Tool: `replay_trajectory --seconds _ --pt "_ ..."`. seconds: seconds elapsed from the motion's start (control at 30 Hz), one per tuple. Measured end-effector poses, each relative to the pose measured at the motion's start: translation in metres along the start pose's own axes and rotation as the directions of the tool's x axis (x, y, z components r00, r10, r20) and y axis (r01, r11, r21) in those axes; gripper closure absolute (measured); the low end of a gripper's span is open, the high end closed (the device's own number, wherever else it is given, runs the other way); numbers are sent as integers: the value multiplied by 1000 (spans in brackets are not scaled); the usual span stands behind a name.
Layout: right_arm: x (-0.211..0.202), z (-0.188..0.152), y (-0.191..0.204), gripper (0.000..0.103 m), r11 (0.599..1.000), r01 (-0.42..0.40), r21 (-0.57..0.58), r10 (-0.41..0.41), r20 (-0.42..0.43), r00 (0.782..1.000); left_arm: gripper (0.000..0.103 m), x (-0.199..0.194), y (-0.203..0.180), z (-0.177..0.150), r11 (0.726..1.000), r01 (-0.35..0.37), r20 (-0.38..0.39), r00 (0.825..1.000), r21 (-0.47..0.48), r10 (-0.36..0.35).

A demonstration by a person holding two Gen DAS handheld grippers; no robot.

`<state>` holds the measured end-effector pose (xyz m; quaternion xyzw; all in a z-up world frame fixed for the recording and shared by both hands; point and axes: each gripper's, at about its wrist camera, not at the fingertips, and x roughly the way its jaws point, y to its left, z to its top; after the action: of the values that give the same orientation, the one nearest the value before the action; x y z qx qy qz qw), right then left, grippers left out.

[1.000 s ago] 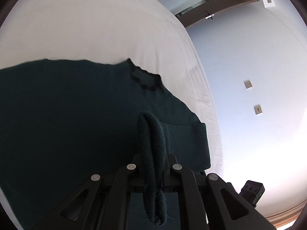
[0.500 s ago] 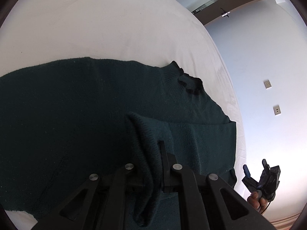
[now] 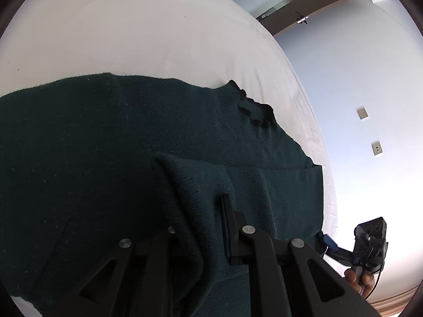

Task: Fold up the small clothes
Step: 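Lay the sleeve on the sweater body and open the right gripper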

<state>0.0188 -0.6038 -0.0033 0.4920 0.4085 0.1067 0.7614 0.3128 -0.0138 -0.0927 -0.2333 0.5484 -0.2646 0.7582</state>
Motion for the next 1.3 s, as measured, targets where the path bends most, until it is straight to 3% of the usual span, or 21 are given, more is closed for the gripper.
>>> replay_trajectory --seconds 0.1,0.2,0.33,0.6,0.77,0.87,0.97,1.13,1.3 --pt "18 -13 -27 23 994 15 104 -18 33 999 90 0 -3 -2 1000 11 6 1000 -8 -11" --pt "23 -14 -44 23 975 -74 211 47 130 990 90 -2 -7 -1 1000 20 12 1000 -10 -20" --pt "20 -12 -50 23 957 -146 251 88 229 970 90 -3 -8 1 999 33 17 999 -20 -33" --pt "9 -24 -67 25 909 -296 295 167 392 904 90 13 -18 -4 999 34 -2 999 -11 -34" --pt "21 -19 -49 25 941 -224 254 141 308 941 90 16 -9 -3 999 34 -6 999 -30 -34" --pt "4 -20 -48 23 927 -256 274 174 292 941 90 16 -2 -2 998 50 -8 999 -39 -50" --pt "-15 -19 -35 22 938 -257 234 189 278 942 89 16 -2 1 999 48 -3 999 -20 -48" --pt "-28 14 -4 22 974 -194 114 161 249 955 89 16 -9 11 999 36 3 999 10 -36" --pt "-2 50 5 22 984 -155 83 135 203 970 89 9 -15 15 998 23 39 999 62 -26"
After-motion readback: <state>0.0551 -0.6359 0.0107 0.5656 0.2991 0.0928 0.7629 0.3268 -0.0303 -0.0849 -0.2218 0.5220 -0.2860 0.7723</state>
